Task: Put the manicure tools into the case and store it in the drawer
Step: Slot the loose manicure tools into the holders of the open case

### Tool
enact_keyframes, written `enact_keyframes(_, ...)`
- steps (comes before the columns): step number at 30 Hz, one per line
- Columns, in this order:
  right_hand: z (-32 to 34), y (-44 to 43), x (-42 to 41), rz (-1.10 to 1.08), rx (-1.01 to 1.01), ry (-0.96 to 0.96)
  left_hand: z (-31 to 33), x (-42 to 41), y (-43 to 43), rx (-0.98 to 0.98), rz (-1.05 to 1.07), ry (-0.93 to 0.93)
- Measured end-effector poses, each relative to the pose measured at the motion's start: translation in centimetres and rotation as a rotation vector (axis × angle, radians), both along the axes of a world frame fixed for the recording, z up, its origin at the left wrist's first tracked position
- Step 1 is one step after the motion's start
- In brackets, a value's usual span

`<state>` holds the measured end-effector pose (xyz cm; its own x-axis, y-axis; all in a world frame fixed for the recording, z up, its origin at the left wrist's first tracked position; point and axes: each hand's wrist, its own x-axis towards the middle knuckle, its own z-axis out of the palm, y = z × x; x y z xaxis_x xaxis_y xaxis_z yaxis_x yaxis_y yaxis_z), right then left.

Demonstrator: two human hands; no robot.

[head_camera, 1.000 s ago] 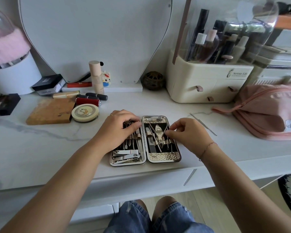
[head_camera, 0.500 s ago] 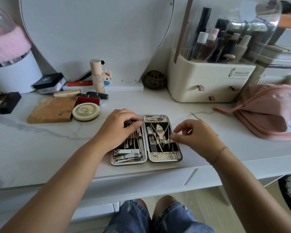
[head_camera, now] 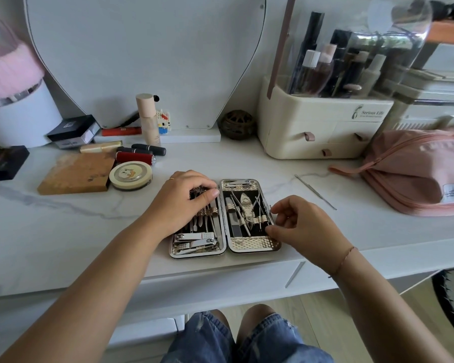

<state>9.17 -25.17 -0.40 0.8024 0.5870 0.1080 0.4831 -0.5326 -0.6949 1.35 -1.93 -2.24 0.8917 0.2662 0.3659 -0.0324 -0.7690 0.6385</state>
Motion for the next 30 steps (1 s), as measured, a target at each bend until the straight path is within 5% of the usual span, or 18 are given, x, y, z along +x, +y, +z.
enact_keyframes(18, 0.2, 0.7, 0.4, 0.010, -0.039, -0.012, 0.2, -0.1, -0.1, -0.003, -0.001, -0.001)
enact_keyframes(22, 1.1, -1.4, 5.1, -0.200, 0.094, -0.063, 0.3, -0.2, -0.2, 0.005, -0.001, 0.000)
enact_keyframes(30, 1.5, -1.7, 10.6, -0.316, -0.283, -0.116, 0.3, -0.2, -0.2, -0.005, 0.002, 0.011)
